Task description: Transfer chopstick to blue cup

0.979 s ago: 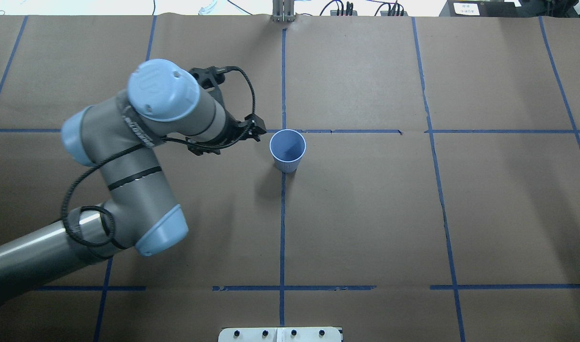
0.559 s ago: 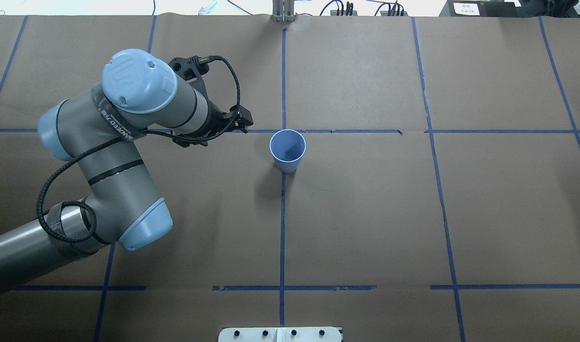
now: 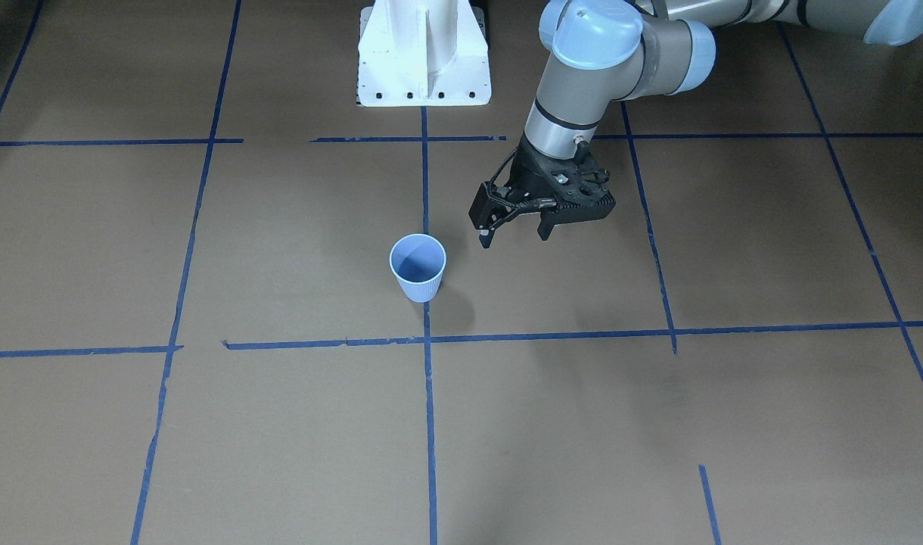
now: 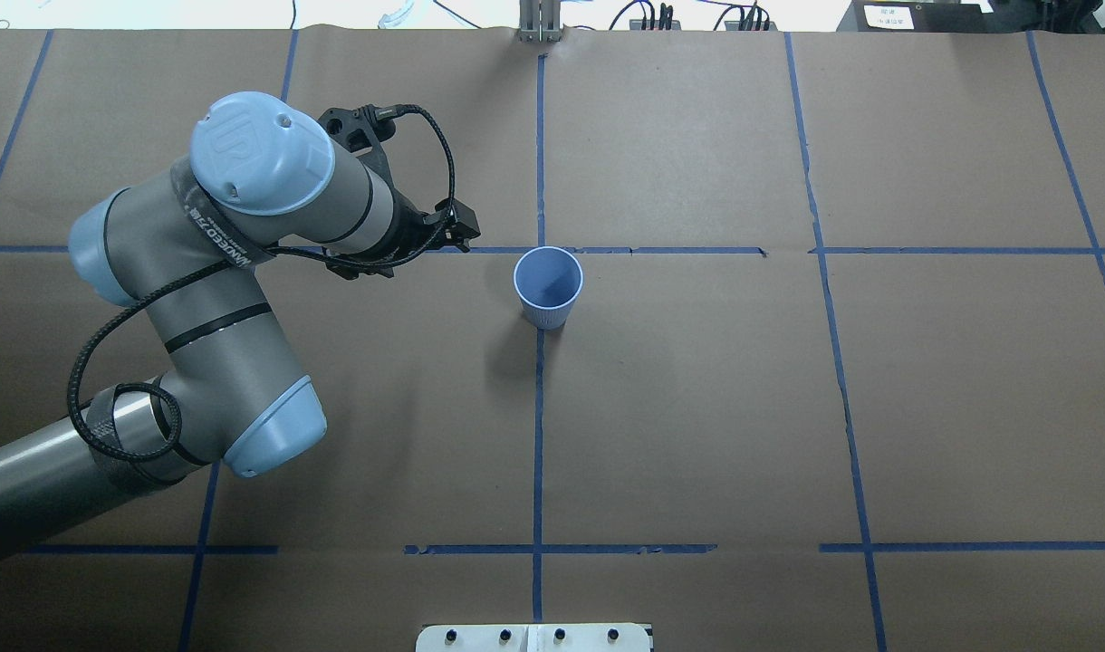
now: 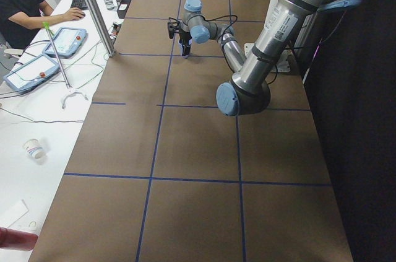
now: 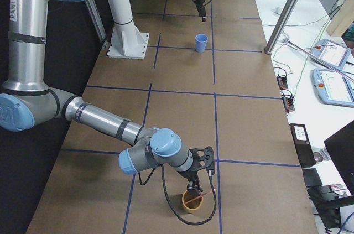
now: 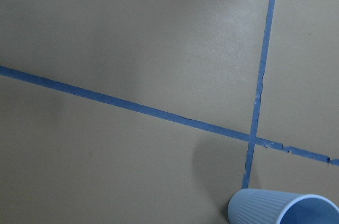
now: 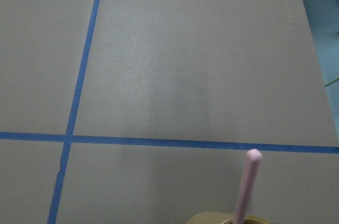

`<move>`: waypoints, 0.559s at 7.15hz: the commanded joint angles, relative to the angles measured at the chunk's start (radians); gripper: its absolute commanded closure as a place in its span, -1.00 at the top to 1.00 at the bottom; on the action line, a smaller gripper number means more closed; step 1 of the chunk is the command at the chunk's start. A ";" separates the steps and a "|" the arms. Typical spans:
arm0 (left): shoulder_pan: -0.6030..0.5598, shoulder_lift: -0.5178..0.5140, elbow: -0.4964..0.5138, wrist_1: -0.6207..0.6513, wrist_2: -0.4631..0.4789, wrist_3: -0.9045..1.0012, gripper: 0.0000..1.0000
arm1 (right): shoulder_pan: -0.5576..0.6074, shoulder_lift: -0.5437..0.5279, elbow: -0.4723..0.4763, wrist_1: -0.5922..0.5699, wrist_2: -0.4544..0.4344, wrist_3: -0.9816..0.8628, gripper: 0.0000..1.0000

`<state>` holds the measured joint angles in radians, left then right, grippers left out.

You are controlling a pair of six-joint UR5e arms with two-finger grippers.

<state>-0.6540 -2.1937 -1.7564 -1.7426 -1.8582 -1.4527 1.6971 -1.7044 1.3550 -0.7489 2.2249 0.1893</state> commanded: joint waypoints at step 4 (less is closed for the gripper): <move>-0.001 0.000 0.000 0.000 0.001 -0.002 1.00 | 0.000 0.087 -0.108 0.054 -0.070 0.024 0.84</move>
<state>-0.6545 -2.1936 -1.7564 -1.7426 -1.8577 -1.4530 1.6969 -1.6363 1.2665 -0.6956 2.1627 0.2121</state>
